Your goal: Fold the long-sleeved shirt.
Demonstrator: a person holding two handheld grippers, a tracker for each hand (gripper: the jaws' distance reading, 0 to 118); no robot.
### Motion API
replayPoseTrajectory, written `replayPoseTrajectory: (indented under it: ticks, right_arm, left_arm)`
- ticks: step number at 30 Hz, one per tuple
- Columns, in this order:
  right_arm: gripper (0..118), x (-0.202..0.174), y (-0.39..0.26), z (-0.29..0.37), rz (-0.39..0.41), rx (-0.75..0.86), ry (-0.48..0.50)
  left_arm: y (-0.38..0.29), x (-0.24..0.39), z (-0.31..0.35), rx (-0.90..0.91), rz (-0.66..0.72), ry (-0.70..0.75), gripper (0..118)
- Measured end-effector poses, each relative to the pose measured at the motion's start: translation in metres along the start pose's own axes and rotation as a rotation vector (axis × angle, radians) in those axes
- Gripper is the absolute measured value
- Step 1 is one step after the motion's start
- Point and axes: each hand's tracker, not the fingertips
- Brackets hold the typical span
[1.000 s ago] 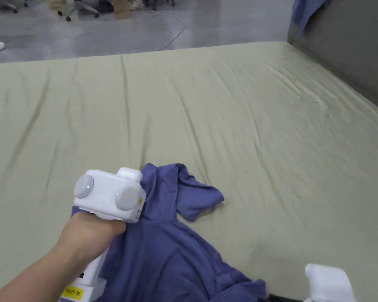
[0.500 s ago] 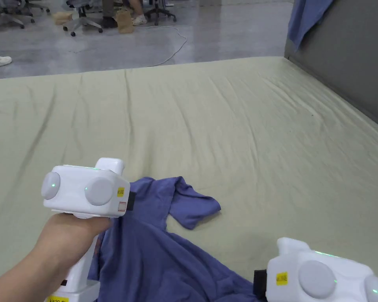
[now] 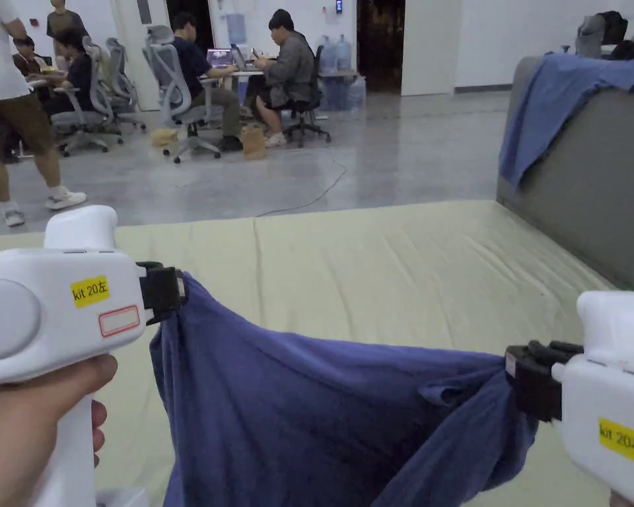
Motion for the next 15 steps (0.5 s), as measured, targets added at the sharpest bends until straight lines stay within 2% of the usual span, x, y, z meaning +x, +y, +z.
replayPoseTrajectory:
  ticks: [5, 7, 11, 13, 15]
  right_arm:
    - [4, -0.013, 0.106, -0.007, 0.028, 0.094, 0.015]
    - [4, -0.022, 0.151, -0.017, 0.056, 0.118, 0.027]
    - [4, -0.044, 0.236, -0.048, 0.168, 0.147, -0.046]
    - [4, -0.052, 0.272, -0.068, 0.185, 0.153, -0.089]
    - [4, -0.059, 0.308, -0.089, 0.177, 0.144, -0.091]
  left_arm:
    - [0.078, -0.003, 0.019, 0.119, 0.068, -0.017, 0]
    - [0.114, -0.001, 0.020, 0.166, 0.038, 0.026, 0]
    - [0.189, 0.003, 0.015, 0.288, -0.030, 0.093, 0]
    - [0.222, 0.002, 0.008, 0.318, -0.013, 0.106, 0]
    - [0.252, 0.004, -0.003, 0.341, -0.045, 0.144, 0]
